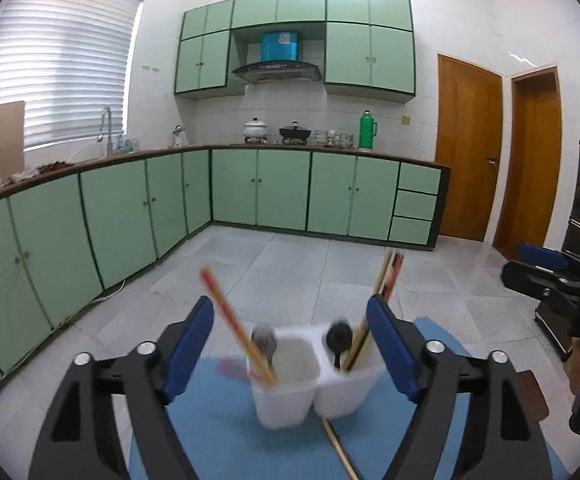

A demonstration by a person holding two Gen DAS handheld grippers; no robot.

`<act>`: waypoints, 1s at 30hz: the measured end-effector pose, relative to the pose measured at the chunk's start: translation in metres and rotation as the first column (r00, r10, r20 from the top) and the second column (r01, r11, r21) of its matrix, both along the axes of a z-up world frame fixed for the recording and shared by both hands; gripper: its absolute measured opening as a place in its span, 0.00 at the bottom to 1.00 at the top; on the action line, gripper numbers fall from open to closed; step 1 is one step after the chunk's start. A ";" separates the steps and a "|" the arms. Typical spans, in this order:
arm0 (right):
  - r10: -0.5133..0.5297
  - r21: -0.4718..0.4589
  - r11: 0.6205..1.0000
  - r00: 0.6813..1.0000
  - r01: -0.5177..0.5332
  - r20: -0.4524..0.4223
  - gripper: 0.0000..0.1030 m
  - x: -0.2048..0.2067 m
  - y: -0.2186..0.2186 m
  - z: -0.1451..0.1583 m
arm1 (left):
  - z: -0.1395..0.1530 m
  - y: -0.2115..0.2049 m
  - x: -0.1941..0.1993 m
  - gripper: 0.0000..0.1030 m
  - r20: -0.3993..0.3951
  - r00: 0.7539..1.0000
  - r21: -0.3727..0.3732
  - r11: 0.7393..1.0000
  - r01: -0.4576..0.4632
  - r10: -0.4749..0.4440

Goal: Organize utensils
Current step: 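Open both tools and withdraw them from the holder back over the mat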

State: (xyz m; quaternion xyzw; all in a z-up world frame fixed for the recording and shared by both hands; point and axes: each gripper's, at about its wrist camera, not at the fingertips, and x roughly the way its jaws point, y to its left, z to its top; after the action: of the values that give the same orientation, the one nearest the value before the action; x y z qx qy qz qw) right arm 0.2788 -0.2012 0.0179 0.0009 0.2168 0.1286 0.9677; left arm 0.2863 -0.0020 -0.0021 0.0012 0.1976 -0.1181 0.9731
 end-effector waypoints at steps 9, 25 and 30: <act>-0.061 -0.015 0.998 0.989 0.060 -0.133 0.93 -0.061 -0.006 -0.080 | -0.078 0.008 -0.057 0.83 -0.161 0.985 0.025 0.998 -0.059 0.062; -0.053 0.000 0.998 0.913 0.058 -0.405 0.93 -0.126 0.024 -0.194 | -0.178 0.017 -0.112 0.84 -0.406 0.905 0.135 0.988 -0.075 0.124; -0.043 -0.013 0.999 0.889 0.042 -0.455 0.93 -0.138 0.033 -0.211 | -0.185 0.028 -0.118 0.85 -0.436 0.889 0.130 0.987 -0.092 0.141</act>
State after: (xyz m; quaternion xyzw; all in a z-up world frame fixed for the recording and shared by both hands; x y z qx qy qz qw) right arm 0.1408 -0.1685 -0.1934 0.0346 0.4375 0.1032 0.8926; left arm 0.1687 0.0257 -0.1872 0.0138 0.4201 -0.0460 0.9062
